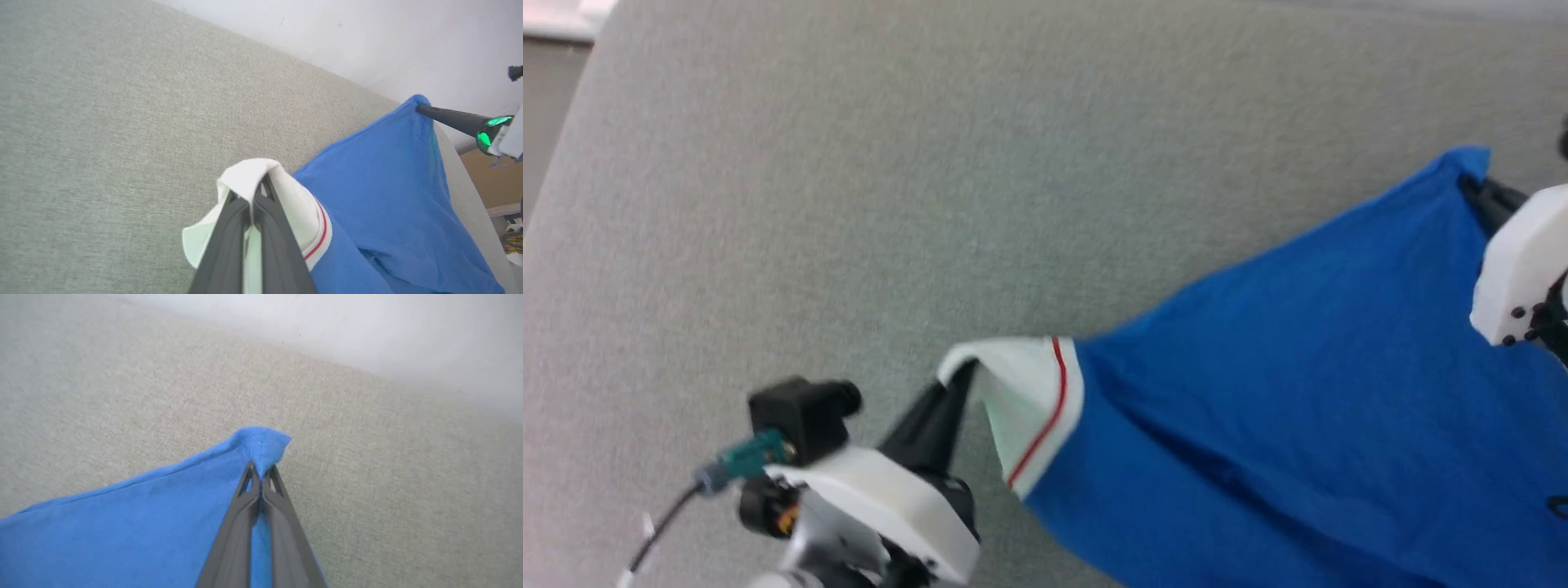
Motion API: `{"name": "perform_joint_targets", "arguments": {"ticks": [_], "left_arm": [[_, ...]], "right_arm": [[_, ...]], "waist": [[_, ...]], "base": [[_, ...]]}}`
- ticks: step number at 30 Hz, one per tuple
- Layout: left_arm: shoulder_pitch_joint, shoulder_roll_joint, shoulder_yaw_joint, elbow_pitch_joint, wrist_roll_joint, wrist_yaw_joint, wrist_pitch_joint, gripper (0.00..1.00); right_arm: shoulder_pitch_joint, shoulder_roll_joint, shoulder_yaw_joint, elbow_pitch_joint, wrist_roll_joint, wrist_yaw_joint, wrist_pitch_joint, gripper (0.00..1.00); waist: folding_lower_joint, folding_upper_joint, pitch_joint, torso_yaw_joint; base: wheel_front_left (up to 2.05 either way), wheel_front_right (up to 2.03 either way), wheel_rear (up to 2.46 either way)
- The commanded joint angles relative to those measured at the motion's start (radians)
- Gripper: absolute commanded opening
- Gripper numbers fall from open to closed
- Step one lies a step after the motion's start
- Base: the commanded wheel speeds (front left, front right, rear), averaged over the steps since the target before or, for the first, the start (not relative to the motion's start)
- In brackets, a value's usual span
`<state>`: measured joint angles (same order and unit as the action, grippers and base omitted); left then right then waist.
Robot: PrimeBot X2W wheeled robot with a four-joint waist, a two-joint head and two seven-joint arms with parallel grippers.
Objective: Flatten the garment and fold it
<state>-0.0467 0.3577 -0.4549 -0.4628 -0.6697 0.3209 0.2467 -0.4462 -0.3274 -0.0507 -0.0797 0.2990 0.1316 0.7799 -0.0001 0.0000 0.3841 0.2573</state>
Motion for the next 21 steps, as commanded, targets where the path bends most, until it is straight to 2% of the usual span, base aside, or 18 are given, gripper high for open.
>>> {"name": "perform_joint_targets", "arguments": {"ticks": [1, 7, 11, 21], "left_arm": [[-0.032, 0.008, 0.019, 0.005, 0.011, 0.011, -0.003, 0.0], [-0.129, 0.05, 0.108, 0.025, 0.071, 0.059, -0.014, 0.0], [-0.184, 0.076, 0.153, 0.028, 0.1, 0.073, -0.027, 0.0], [-0.345, 0.143, 0.222, 0.017, 0.099, 0.04, 0.004, 0.0]], "right_arm": [[0.016, 0.019, -0.019, -0.016, -0.002, -0.001, -0.03, 0.0], [0.04, 0.106, -0.106, -0.099, -0.01, -0.001, -0.15, 0.0], [0.038, 0.13, -0.122, -0.142, -0.014, -0.001, -0.188, 0.0], [0.025, 0.144, -0.128, -0.216, 0.024, -0.001, -0.19, 0.0]], "waist": [[0.0001, 0.0, -0.128, -0.08], [0.0001, 0.0, -0.267, -0.153], [0.0001, 0.0, -0.314, -0.189], [0.0001, 0.0, -0.397, -0.255]], "base": [[0.0, 0.0, 0.0], [0.0, 0.0, 0.0], [0.0, 0.0, 0.0], [0.0, 0.0, 0.0]]}}
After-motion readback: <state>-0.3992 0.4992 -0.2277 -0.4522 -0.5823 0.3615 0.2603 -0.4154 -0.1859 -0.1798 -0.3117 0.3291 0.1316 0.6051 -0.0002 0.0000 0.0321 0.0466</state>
